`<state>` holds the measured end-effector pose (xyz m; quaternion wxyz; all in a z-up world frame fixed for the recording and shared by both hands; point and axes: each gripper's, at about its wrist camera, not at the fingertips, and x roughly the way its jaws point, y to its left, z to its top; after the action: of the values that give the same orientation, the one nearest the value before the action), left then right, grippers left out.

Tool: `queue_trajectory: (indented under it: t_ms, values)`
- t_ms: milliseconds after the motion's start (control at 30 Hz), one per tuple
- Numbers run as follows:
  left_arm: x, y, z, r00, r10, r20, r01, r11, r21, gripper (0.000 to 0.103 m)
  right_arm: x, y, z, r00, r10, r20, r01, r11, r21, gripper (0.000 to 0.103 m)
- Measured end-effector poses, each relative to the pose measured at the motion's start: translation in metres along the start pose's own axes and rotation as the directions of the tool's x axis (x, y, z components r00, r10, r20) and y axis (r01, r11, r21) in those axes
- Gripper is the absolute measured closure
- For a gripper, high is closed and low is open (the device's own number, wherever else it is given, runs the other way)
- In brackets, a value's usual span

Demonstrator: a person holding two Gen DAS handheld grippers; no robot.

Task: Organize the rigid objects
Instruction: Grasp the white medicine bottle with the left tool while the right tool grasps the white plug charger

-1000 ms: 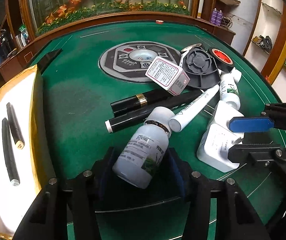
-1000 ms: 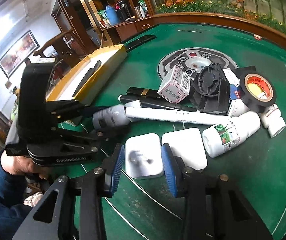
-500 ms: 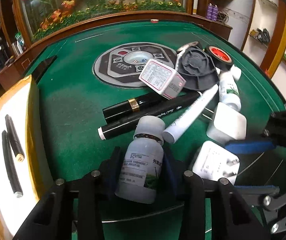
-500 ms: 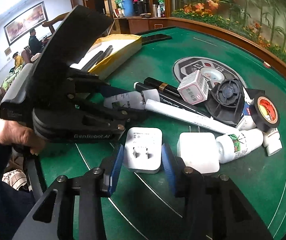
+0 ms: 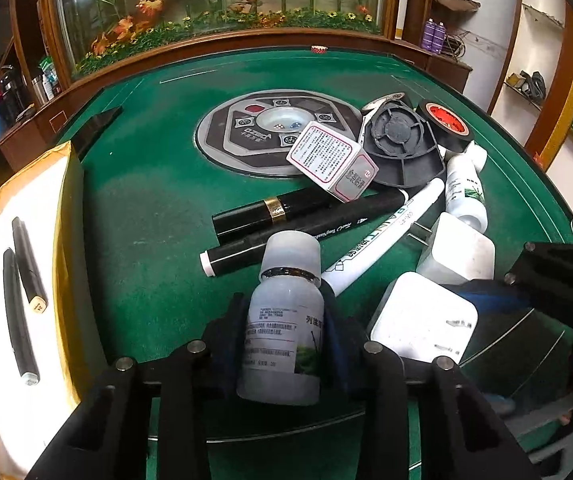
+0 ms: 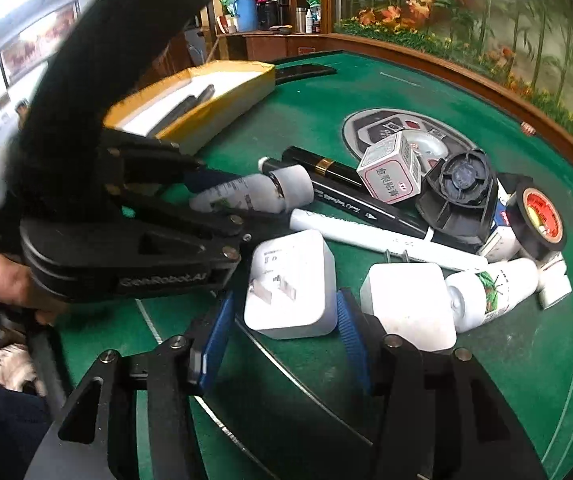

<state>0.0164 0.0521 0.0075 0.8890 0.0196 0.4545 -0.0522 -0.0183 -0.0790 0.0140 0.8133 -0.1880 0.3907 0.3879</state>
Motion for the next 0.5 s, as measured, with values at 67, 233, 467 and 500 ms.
queue_trajectory:
  t_ms: [67,233,467,500]
  values:
    - [0.000,0.000,0.000,1.000,0.001,0.001,-0.001,1.000,-0.002,0.064,0.003,0.001,-0.001,0.999,-0.040,-0.005,0.040,0.999,-0.011,0.062]
    - [-0.001,-0.002,-0.001,1.000,0.007,-0.003,-0.007,1.000,0.000,0.064,-0.002,-0.003,-0.001,1.000,-0.028,0.010,0.028,1.000,0.013,0.058]
    - [-0.001,-0.003,-0.001,1.000,-0.005,-0.006,0.005,1.000,0.000,0.067,-0.001,-0.007,0.001,0.999,-0.025,0.024,0.025,0.999,0.025,0.064]
    - [-0.003,-0.003,-0.001,1.000,-0.016,-0.004,0.016,1.000,-0.005,0.067,-0.003,-0.009,0.001,0.999,-0.024,0.027,0.023,0.999,0.036,0.064]
